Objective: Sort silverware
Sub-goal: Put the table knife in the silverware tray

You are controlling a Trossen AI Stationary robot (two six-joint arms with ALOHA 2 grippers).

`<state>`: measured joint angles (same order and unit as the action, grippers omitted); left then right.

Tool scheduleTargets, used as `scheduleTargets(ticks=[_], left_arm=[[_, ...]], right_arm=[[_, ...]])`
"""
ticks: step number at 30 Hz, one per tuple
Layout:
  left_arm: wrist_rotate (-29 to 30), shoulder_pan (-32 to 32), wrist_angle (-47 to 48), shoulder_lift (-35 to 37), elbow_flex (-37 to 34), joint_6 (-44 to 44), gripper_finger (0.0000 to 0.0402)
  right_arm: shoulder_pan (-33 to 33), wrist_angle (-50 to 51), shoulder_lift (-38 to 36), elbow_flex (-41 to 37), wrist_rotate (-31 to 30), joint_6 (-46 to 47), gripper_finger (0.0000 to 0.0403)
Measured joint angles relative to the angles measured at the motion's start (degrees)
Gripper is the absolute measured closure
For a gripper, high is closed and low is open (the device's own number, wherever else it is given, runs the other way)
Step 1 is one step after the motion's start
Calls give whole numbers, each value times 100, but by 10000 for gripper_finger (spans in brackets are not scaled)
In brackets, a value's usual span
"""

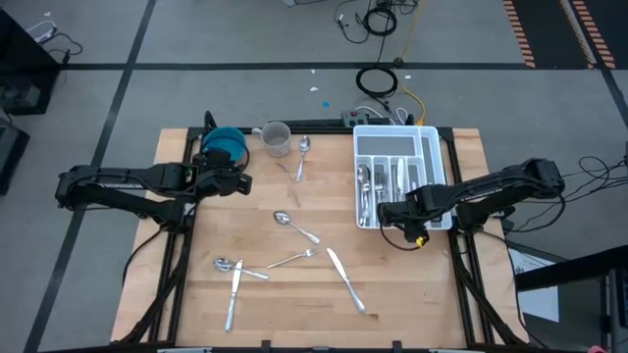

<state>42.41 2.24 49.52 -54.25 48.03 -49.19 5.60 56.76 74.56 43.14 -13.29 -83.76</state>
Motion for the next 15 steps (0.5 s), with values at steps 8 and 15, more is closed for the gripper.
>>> scheduleTargets(ticks=[8, 15], left_arm=[[-6, 0, 0, -1, -2, 0, 265], [-15, 0, 0, -1, -2, 0, 265]], right_arm=[[-282, -472, 0, -288, 8, -347, 403], [-516, -848, 0, -459, 289, -506, 403]])
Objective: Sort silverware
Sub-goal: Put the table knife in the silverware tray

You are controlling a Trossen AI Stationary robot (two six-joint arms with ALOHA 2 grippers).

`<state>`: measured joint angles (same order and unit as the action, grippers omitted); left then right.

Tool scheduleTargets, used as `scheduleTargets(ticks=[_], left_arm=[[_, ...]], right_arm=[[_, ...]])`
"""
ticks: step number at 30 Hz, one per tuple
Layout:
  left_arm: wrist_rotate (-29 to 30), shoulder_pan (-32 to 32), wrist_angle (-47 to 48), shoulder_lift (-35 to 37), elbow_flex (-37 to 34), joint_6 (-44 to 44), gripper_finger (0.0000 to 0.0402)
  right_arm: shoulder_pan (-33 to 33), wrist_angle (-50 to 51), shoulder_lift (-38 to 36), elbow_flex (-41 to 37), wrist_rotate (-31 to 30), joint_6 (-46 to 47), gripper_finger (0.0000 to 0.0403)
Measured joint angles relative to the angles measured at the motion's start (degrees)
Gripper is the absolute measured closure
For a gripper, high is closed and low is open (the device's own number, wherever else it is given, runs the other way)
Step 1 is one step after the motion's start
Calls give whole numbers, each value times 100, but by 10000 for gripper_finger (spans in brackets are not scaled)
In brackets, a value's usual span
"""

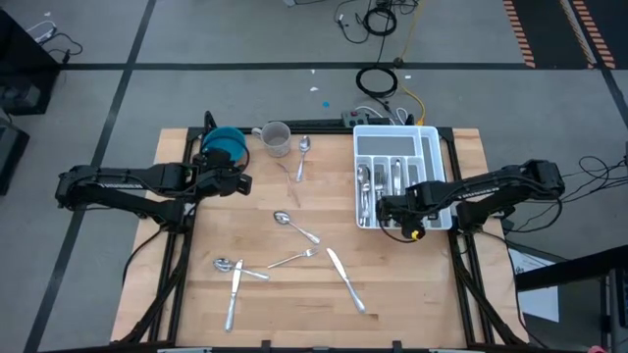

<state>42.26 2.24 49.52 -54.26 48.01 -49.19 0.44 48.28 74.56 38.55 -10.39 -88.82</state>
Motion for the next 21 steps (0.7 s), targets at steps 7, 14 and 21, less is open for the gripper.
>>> scheduleTargets(ticks=[7, 14, 21], left_arm=[[0, 0, 2, 0, 0, 7, 265], [0, 0, 44, 0, 0, 4, 265], [-2, 0, 44, 0, 0, 4, 265]], right_arm=[[-167, -207, -9, -301, 110, -44, 403], [-211, -377, -17, -421, 137, -49, 403], [-211, -421, -13, -425, 142, 493, 393]])
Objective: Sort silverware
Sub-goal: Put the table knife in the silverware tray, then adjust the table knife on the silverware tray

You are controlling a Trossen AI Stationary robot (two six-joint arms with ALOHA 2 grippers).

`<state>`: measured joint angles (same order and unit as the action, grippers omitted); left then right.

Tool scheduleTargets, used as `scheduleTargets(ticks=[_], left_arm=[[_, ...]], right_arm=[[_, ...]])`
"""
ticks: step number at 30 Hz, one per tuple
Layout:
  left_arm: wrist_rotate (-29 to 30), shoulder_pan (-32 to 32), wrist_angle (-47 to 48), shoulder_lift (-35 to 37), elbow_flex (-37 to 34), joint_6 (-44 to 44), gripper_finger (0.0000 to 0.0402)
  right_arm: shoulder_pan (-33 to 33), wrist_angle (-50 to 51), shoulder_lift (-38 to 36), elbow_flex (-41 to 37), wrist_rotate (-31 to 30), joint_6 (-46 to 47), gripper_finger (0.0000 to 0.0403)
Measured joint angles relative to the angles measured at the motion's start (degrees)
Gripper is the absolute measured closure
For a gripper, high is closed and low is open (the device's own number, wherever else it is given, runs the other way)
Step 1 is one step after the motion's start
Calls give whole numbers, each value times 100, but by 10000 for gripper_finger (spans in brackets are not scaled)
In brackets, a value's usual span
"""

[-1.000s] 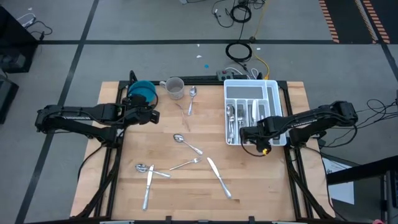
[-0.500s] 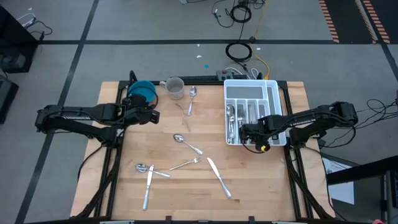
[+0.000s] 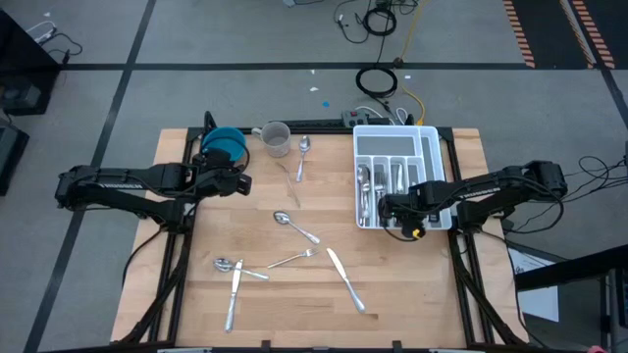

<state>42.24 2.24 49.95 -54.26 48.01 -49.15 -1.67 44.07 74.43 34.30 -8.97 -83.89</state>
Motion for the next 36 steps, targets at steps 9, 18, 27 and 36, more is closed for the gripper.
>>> scheduleTargets(ticks=[9, 18, 27, 36], left_arm=[[0, 0, 0, 0, 0, 0, 265], [0, -2, 4, 2, 0, 2, 265], [-2, -1, 4, 0, 0, 1, 265], [-2, -2, 4, 2, 0, 2, 265]], right_arm=[[-2, -18, 11, -13, 11, 424, 312], [2, 85, -43, 66, -264, 821, 248], [-4, 739, -345, 929, -448, 1089, 244], [-4, 1599, -394, 1675, -452, 1771, 245]])
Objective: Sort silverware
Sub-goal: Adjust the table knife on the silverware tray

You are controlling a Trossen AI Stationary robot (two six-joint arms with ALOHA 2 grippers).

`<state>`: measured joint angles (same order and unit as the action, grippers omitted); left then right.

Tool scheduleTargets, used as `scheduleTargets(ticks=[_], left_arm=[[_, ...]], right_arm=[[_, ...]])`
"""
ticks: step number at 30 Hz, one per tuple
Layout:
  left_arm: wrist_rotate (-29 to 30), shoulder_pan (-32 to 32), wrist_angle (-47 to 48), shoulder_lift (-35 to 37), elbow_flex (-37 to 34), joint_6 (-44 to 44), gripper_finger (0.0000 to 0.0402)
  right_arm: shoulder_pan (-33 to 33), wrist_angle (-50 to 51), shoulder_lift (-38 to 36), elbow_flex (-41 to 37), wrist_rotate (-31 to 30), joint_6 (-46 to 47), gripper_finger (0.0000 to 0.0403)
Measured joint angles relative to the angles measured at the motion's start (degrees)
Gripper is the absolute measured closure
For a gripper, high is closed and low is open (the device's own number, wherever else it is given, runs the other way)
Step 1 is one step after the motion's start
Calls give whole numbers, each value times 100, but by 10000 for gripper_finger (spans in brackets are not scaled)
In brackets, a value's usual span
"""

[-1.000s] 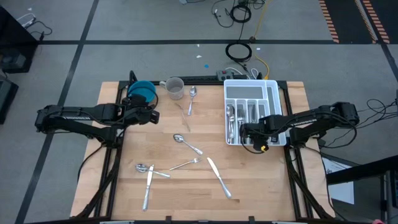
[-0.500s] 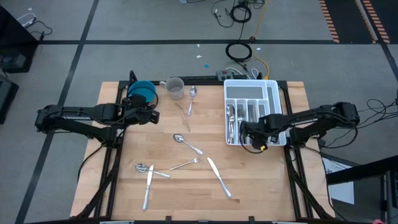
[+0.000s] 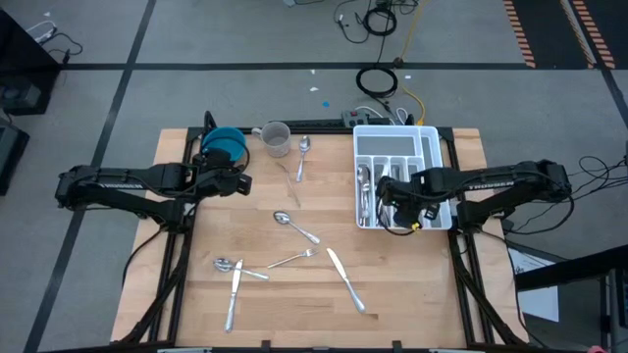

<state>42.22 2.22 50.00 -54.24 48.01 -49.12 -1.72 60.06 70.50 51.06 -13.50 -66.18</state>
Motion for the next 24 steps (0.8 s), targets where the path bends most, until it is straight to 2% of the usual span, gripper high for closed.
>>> scheduleTargets(ticks=[3, 8, 15, 24], left_arm=[[1, 0, 0, 0, 0, 2, 265], [2, 0, 0, 0, 0, 0, 265], [9, 1, 0, 0, 0, 0, 265], [28, 1, 0, 0, 0, -9, 265]], right_arm=[[-27, -324, 10, 4, 80, 77, 245], [-240, -1012, 170, -79, 714, 83, 245], [-836, -1686, 696, -527, 748, -638, 245], [-1462, -2146, 1085, -541, 737, -1109, 245]])
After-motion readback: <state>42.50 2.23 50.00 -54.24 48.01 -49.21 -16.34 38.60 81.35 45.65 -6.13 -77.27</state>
